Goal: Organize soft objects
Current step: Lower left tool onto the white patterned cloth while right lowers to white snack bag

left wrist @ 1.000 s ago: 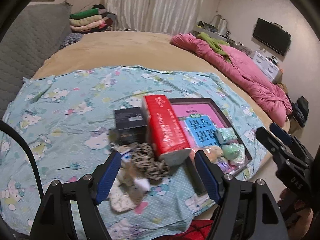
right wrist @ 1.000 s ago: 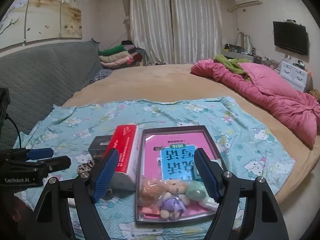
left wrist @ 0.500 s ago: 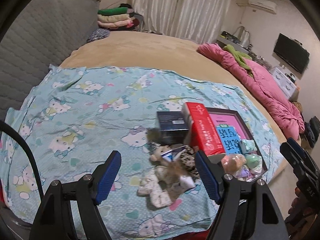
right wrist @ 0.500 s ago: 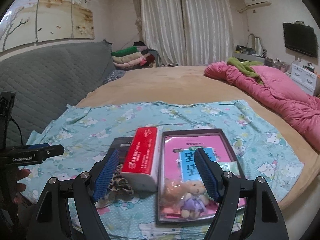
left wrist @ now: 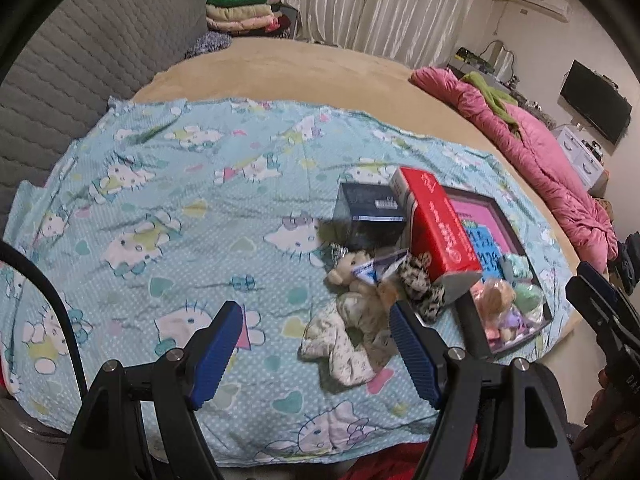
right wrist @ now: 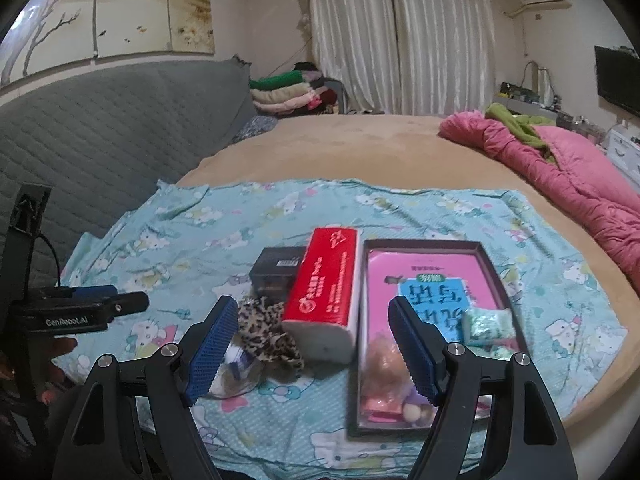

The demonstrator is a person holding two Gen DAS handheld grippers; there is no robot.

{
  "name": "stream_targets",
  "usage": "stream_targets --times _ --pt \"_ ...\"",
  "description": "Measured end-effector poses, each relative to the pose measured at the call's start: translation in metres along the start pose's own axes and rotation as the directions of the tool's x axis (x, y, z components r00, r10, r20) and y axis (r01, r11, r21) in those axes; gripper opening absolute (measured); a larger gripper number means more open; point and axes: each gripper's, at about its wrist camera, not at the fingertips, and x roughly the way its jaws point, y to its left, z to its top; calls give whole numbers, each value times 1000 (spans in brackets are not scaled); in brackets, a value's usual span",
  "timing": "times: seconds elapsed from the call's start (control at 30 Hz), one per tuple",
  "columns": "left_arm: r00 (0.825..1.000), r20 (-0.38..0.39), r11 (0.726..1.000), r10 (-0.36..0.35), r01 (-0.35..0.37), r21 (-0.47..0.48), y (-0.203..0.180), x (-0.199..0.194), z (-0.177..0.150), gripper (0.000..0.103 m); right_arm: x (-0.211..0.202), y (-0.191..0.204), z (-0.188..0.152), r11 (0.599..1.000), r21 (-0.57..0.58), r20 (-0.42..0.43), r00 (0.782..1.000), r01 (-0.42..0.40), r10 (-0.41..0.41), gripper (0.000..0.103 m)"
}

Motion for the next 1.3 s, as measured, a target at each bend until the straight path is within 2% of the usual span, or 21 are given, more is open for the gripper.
stream_targets --times 0.13,0.27,0.47,0.6,0.7,0.77,0.97,1.2,1.3 --pt "999 -49 1000 19 -20 -8 6 17 -8 75 7 8 -6 1000 -16 -25 999 -20 20 79" --pt "995 -100 1000 2 -5 -25 11 32 -17 75 18 17 -16 998 -20 -73 995 -63 61 79" --pt "990 -139 1000 5 -8 -18 11 51 -24 75 38 36 -34 992 -67 -140 985 -107 97 79" --pt "987 -159 1000 12 -13 -5 10 66 -23 75 55 39 -45 990 -42 -187 974 -135 125 79" --pt "983 -186 1000 7 -8 -5 11 81 -24 75 66 43 -48 988 -32 -202 969 -149 140 73" --pt "980 -198 1000 5 -6 -5 13 89 -24 75 75 44 -51 986 -15 -219 963 -163 156 63" --pt "974 -226 1000 -13 13 -2 16 105 -26 75 105 48 -61 982 22 -282 941 -186 184 47" --pt "970 -241 999 -29 33 12 15 117 -28 74 132 53 -62 975 79 -298 929 -206 220 38" --pt "968 -247 999 -35 42 22 14 120 -27 73 142 54 -59 976 75 -289 933 -203 216 33"
